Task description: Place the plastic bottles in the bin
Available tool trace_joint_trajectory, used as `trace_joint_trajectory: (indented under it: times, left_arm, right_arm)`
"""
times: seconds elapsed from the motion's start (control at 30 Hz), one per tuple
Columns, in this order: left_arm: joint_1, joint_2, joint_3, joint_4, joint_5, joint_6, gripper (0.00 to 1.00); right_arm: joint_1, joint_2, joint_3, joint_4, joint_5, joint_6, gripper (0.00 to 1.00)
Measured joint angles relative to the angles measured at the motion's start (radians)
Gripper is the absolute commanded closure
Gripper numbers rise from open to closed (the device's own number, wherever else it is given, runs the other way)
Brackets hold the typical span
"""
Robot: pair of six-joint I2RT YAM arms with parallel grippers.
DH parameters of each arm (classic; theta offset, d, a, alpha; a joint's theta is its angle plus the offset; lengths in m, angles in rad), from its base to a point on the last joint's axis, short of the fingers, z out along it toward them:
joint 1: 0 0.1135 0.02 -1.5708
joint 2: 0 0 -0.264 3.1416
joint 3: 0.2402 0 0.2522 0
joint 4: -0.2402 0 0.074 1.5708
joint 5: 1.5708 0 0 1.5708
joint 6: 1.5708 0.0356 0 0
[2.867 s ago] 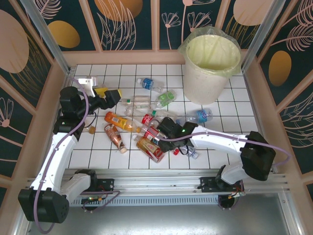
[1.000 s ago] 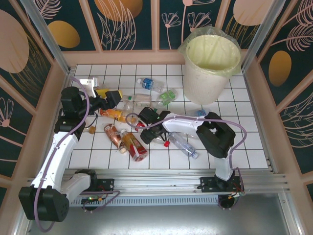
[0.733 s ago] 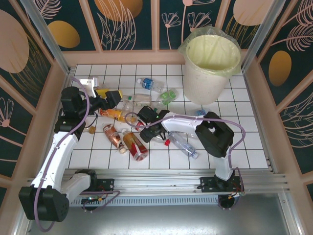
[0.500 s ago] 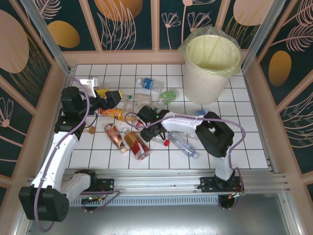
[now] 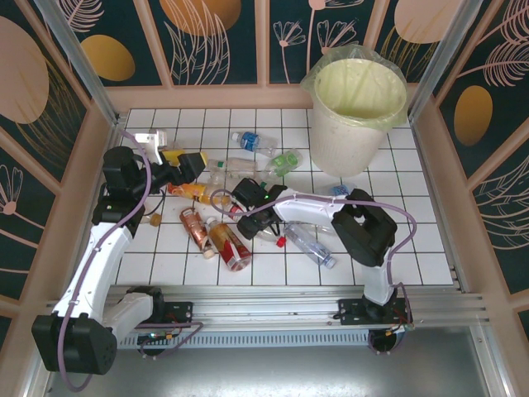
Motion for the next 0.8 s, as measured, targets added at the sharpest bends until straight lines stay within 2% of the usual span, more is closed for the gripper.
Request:
trace_joint_trajectory:
  times: [0.2,0.47,0.8]
  left_arm:
    - [0.000,0.021,0.013,0.066,0.075,-0.021,0.01]
    - [-0.002,0.086,0.138,0.073,0.180,-0.021,0.01]
    - [-0.031,0.145,0.185,0.125,0.189,-0.044,0.01]
  right_arm:
    - [-0.005,-0.079,0.000,0.002,-0.013,0.005,0.34]
    - [-0.040,-0.195,-0.027,0.038,-0.037,0.031,0.34]
    - [-0.152,-0.328,-0.039,0.072,-0.070,0.051,0.34]
